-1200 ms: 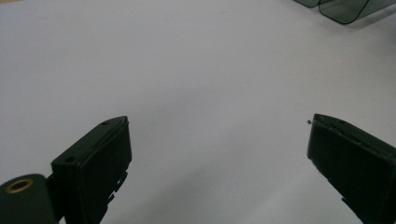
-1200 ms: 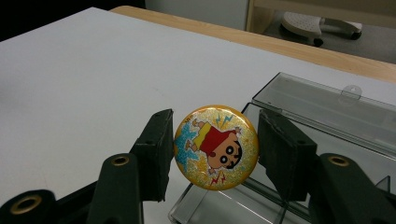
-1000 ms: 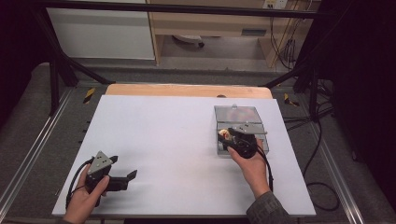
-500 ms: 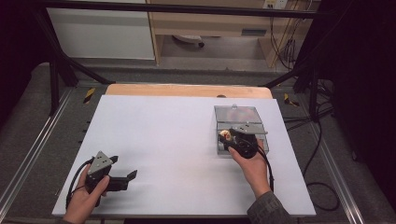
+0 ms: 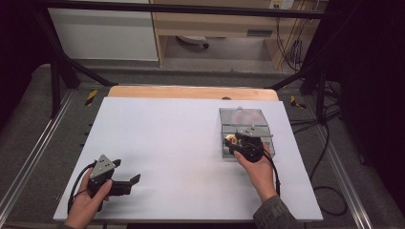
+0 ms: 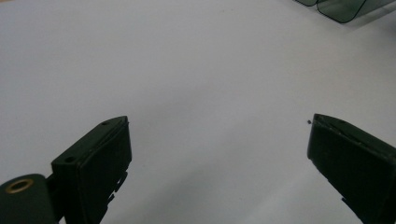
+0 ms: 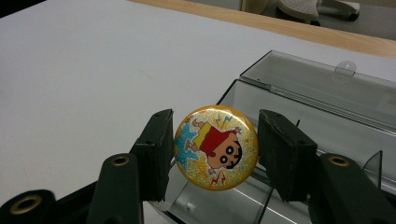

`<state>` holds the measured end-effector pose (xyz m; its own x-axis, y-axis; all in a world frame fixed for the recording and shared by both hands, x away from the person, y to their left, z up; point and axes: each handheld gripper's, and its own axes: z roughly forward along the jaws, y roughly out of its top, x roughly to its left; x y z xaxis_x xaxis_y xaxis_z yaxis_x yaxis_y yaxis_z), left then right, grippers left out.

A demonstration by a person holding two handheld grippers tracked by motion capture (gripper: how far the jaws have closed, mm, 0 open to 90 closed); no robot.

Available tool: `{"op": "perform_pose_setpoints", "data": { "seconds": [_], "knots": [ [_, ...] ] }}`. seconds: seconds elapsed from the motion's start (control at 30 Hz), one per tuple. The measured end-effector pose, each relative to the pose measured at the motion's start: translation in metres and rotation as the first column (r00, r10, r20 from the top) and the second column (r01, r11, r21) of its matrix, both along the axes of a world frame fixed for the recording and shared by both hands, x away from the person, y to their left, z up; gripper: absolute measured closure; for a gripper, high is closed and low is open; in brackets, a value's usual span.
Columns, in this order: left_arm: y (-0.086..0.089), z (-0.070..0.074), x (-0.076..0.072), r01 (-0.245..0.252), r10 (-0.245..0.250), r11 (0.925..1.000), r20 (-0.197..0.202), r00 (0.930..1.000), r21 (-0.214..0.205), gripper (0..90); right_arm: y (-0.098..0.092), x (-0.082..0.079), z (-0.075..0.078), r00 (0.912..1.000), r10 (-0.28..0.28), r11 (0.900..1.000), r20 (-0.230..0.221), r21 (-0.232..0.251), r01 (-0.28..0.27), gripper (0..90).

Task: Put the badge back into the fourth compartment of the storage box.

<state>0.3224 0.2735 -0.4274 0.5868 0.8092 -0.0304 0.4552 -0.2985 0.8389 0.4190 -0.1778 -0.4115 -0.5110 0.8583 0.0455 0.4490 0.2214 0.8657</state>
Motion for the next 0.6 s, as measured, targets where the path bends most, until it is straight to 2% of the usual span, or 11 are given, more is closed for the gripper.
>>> {"op": "perform_pose_setpoints", "data": {
  "seconds": [0.6],
  "knots": [
    [-0.0005,-0.0004,0.0000,0.007,-0.007,1.0000,-0.005,1.0000,0.007,6.3,-0.0005,0.0013,-0.0042,0.9995,0.000,0.9999,-0.031,-0.010,-0.001,47.0]
  ]
}}
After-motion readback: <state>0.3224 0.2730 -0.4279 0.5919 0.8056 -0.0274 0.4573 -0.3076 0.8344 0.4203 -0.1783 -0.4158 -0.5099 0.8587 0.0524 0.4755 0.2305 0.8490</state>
